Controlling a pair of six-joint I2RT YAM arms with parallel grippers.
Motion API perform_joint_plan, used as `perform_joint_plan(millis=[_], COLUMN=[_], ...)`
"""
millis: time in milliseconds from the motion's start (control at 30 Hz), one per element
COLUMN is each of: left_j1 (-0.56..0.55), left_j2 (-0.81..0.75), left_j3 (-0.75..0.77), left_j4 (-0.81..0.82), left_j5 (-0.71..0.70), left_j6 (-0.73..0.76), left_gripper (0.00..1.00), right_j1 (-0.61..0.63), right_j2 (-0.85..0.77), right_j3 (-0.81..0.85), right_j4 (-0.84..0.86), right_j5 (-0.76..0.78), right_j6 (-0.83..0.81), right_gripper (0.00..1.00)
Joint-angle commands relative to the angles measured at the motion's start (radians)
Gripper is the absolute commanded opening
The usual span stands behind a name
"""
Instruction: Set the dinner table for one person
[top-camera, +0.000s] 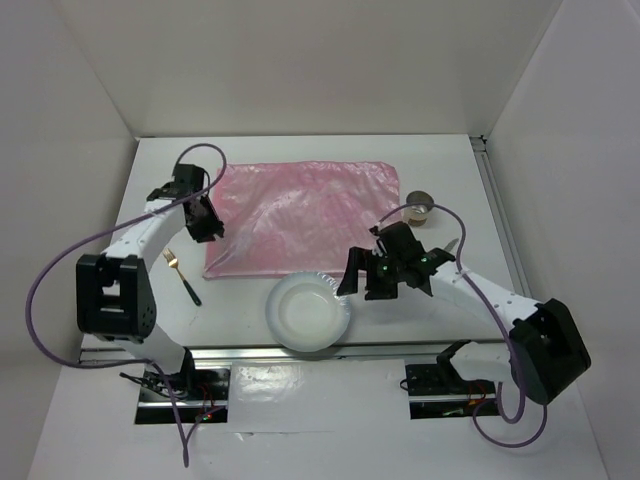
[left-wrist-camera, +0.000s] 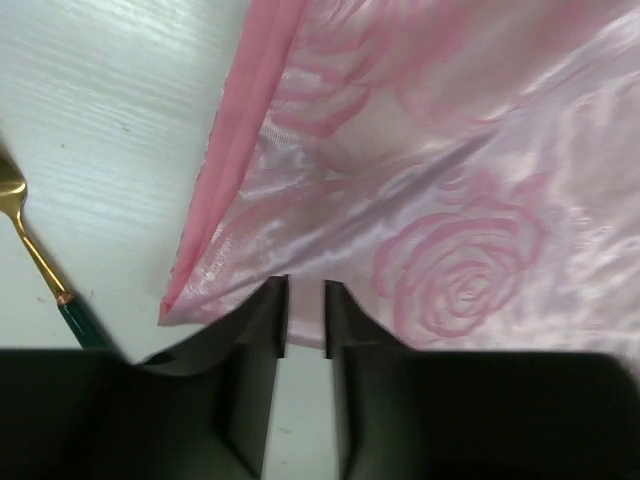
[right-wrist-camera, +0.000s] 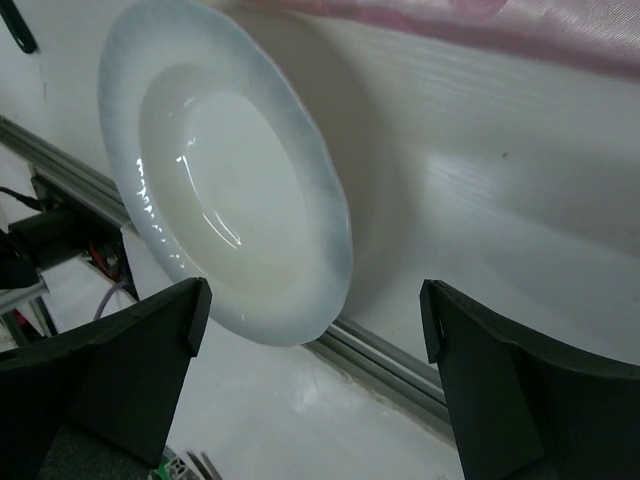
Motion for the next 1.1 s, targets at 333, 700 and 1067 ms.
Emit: perform_joint_plan(millis=[333, 700, 1067], left_j1=[-0.013, -0.013, -0.013], left_j2=[-0.217, -0.243, -0.262], left_j3=[0.056, 0.045, 0.065], left_j4=[-0.009, -0.018, -0.018], left_j5=[-0.072, -0.058, -0.077], left_j6=[0.021, 0.03, 0.068], left_gripper=[0.45, 0.45, 0.41], right_j1=[0.143, 0.225, 0.234], right_j2=[0.169, 0.229, 0.185], right_j3=[-0.05, -0.059, -0.079], right_j4=[0.26, 0.239, 0.211], right_j5=[0.002, 0.153, 0.207], right_j6=[0.166, 0.269, 0.334], right_gripper=[0.91, 0.75, 0.14])
